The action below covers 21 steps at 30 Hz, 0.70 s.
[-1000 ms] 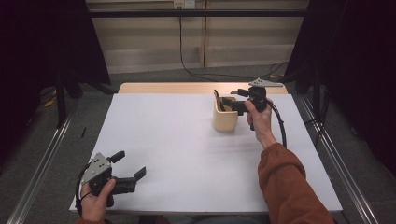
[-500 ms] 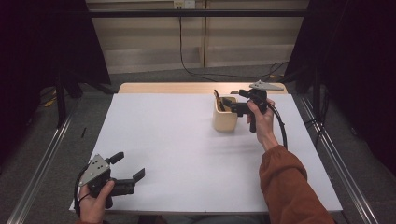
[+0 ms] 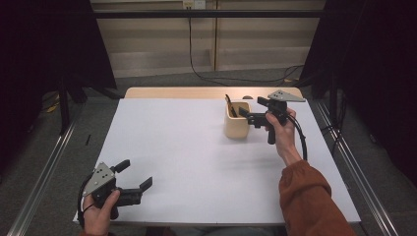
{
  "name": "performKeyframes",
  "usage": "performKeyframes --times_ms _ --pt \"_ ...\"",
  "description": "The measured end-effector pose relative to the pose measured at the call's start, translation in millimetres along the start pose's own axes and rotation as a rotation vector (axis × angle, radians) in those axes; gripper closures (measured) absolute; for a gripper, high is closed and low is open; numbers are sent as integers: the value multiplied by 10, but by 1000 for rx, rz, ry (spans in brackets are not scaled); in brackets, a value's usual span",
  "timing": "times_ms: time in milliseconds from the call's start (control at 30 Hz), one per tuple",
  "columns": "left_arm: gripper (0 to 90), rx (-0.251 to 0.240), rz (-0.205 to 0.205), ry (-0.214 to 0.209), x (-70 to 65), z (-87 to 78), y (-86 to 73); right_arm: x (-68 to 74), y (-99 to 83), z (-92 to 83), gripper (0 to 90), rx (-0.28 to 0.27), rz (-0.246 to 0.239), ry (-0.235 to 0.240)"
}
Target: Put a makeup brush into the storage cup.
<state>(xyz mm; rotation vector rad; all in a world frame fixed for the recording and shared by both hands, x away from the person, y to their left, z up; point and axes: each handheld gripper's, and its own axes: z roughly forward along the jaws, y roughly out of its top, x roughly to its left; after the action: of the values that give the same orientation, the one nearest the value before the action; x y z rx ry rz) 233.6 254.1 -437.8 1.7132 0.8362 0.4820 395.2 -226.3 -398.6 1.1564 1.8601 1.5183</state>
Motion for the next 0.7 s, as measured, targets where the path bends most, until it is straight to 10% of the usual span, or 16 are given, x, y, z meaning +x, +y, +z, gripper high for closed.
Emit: performKeyframes --times_ms 700 --pt "15 -4 1 3 -2 -2 5 40 -139 -347 45 6 -25 -11"
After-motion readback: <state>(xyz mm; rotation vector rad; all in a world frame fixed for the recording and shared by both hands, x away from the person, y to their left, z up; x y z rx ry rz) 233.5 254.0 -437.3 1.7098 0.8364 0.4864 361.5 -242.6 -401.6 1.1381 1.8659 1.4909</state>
